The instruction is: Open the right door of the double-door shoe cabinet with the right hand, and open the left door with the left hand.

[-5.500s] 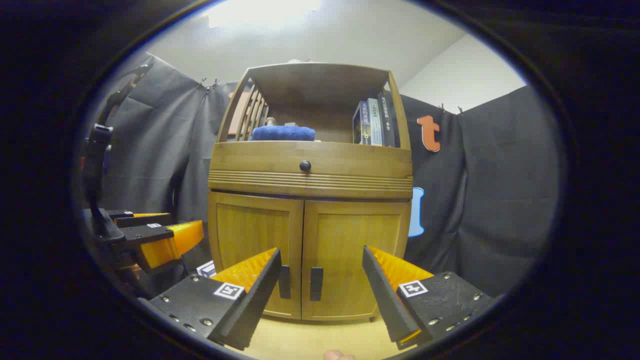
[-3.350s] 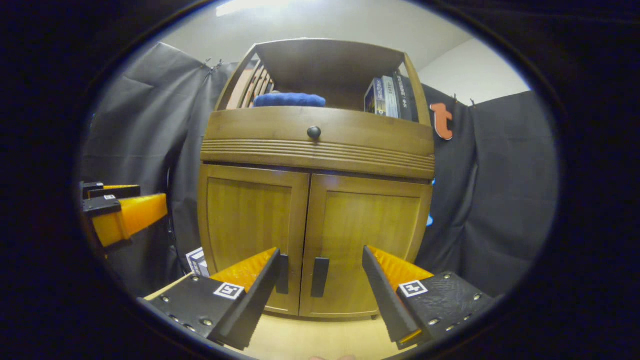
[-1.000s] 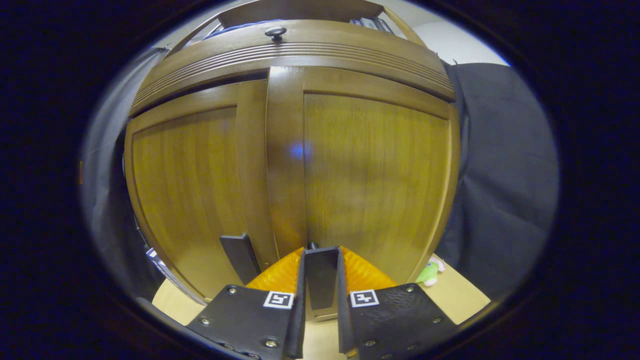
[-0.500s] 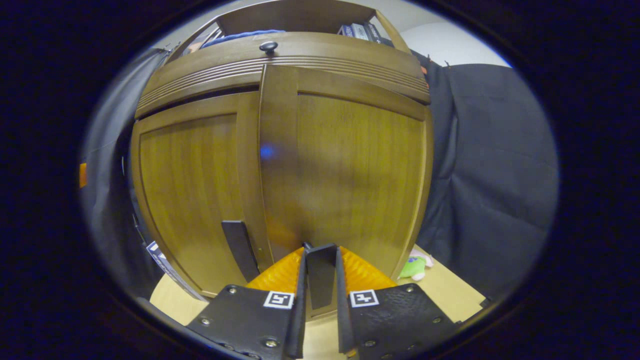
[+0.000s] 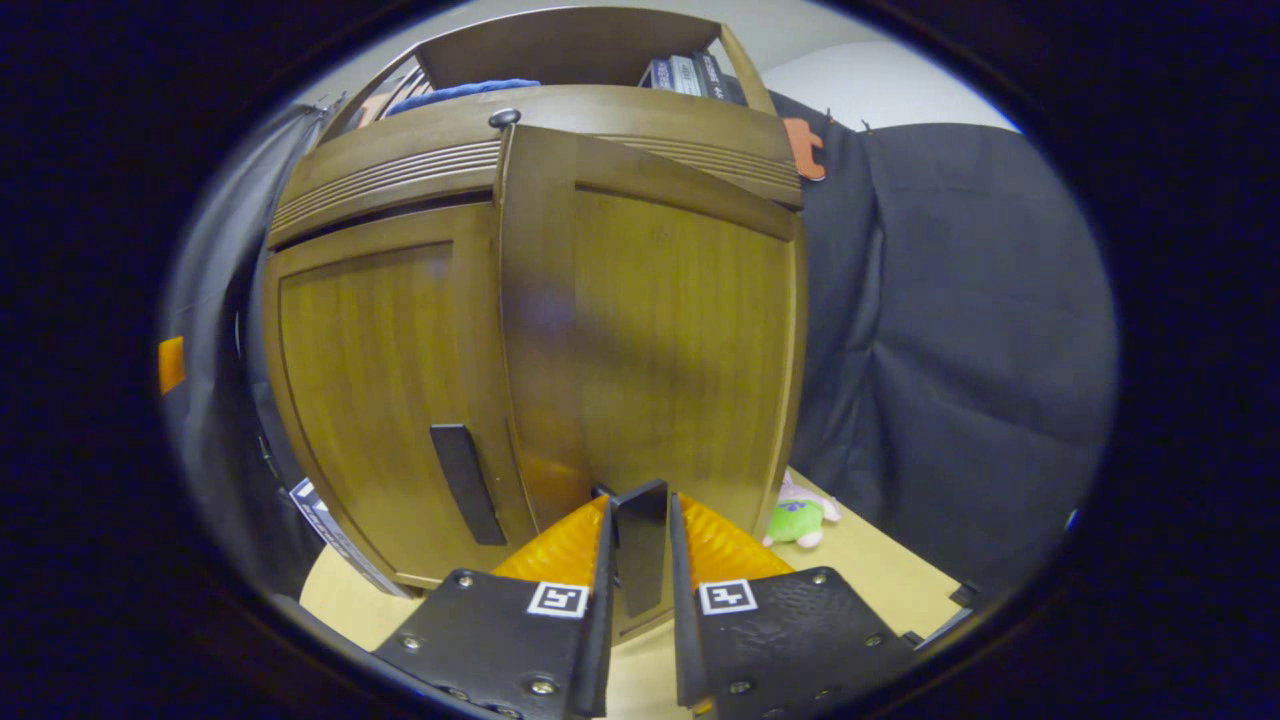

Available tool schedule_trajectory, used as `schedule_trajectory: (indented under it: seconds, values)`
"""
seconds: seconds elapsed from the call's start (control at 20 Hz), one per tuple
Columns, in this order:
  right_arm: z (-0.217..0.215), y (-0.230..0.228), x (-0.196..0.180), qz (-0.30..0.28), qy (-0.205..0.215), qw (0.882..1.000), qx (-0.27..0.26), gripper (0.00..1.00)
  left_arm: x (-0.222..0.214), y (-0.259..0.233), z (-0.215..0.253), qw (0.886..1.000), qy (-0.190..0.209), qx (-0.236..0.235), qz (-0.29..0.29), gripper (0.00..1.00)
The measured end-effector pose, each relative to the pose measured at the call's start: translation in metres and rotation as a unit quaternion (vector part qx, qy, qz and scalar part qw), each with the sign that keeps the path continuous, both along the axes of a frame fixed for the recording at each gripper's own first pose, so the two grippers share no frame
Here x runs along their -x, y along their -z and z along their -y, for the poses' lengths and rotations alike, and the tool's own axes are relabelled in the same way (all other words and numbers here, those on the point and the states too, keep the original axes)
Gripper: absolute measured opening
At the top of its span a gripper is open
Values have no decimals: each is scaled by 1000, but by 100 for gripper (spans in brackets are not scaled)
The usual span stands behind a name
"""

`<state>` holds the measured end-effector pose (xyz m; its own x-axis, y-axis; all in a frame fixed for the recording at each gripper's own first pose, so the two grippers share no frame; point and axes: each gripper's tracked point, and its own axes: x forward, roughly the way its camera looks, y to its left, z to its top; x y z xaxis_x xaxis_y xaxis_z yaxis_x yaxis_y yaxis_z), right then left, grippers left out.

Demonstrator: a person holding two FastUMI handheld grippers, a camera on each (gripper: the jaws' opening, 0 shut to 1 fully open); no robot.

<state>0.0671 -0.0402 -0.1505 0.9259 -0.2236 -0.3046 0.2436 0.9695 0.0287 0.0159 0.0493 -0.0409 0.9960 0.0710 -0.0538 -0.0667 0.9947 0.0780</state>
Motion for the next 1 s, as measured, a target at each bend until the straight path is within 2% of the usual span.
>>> schedule_trajectory:
  seconds: [0.65,0.85,1.0]
  values:
    - [46,-5,50,1,55,998,19,26,-6,21,41,997,68,11,-20,95]
    - [65,-5,66,2,83,996,19,28,-14,21,53,996,88,12,-21,95]
    - [85,-5,78,4,109,994,16,26,-18,19,66,994,105,10,-17,94]
